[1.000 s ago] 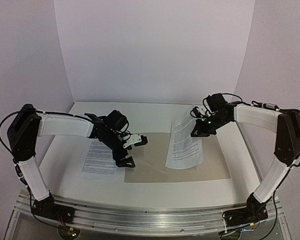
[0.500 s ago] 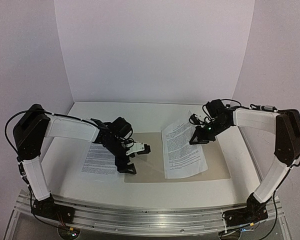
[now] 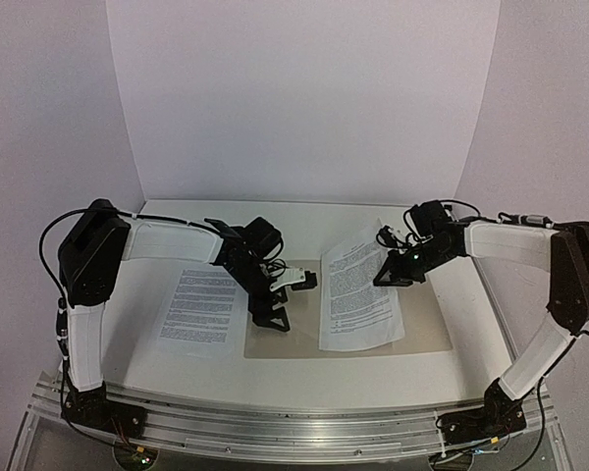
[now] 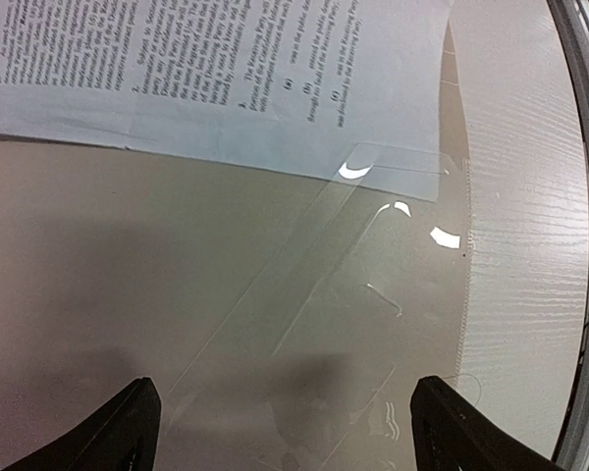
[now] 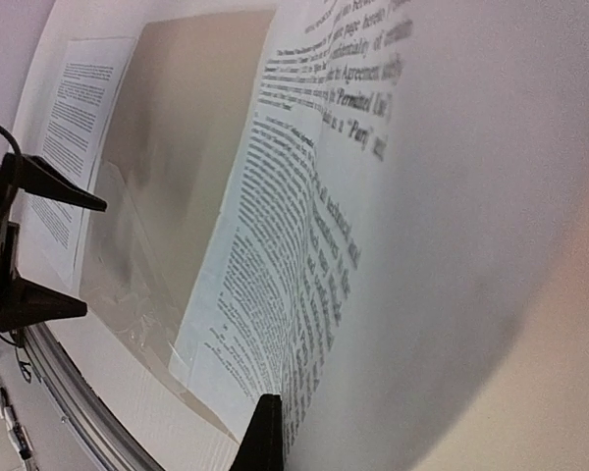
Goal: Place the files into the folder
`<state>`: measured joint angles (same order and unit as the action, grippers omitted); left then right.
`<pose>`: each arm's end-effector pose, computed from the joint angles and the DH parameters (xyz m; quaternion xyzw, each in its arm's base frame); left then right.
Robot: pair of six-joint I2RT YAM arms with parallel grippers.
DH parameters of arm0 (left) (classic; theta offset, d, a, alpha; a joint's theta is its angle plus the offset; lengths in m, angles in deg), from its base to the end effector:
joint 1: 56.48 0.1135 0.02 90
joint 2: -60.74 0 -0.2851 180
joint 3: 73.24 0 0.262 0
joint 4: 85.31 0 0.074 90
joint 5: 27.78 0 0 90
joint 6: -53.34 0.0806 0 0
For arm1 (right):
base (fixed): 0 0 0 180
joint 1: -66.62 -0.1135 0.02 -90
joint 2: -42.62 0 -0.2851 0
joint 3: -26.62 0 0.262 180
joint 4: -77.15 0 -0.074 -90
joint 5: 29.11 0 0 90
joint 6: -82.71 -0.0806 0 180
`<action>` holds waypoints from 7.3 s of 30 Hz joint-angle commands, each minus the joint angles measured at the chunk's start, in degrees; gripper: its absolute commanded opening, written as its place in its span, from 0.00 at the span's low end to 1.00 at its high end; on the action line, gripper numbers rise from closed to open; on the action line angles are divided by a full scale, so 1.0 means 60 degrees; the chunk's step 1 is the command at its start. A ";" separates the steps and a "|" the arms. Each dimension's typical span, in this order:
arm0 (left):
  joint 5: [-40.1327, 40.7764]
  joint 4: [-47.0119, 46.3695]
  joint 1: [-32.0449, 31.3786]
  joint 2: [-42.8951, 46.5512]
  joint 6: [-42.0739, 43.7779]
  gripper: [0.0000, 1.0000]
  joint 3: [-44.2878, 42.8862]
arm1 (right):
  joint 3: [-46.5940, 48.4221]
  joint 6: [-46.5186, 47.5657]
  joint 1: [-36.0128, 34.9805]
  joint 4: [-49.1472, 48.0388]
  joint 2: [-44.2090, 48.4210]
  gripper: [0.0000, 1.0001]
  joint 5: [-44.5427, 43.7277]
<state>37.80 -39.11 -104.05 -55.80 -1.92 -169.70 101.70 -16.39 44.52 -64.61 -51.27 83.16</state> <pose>0.2809 -0.3567 0.1437 0.6622 0.6916 -0.2281 0.1765 0.3296 0.1668 0.1888 -0.1609 0.9286 0.2532 0.2182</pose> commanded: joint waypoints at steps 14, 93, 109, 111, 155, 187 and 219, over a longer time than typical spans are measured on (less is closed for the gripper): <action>0.1053 0.0872 0.0643 0.2184 0.1410 0.64 0.1711 | -0.0186 -0.0503 0.0036 -0.1193 -0.0788 0.00 0.1059; -0.0707 0.0160 0.1981 -0.0295 -0.9497 0.63 0.1358 | -0.1976 -0.3017 0.0019 -0.4325 -0.1457 0.00 0.1871; -0.0748 0.0117 0.1982 -0.0369 -0.9496 0.63 0.1345 | -0.0791 -0.2777 -0.1215 -0.4859 -0.2650 0.00 0.2161; -0.0746 0.0116 0.1978 -0.0359 -0.9495 0.63 0.1348 | -0.0691 -0.3005 -0.1350 -0.5141 -0.2758 0.00 0.2203; -0.0739 0.0058 0.1989 -0.0260 -0.9478 0.63 0.1401 | -0.1927 -0.8626 -0.2504 -1.0445 -0.3746 0.00 0.1790; -0.0724 0.0021 0.2025 -0.0186 -0.9466 0.63 0.1448 | -0.2893 -1.1578 -0.2851 -1.0656 -0.3633 0.00 0.1428; -0.0709 -0.0005 0.2019 -0.0092 -0.9565 0.61 0.1594 | 0.0263 -0.7524 -0.3868 -0.0437 -0.2074 0.75 -0.2265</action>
<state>30.40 -40.08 -92.03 -55.61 -59.22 -162.37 103.29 -63.68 22.16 -73.95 -65.01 71.59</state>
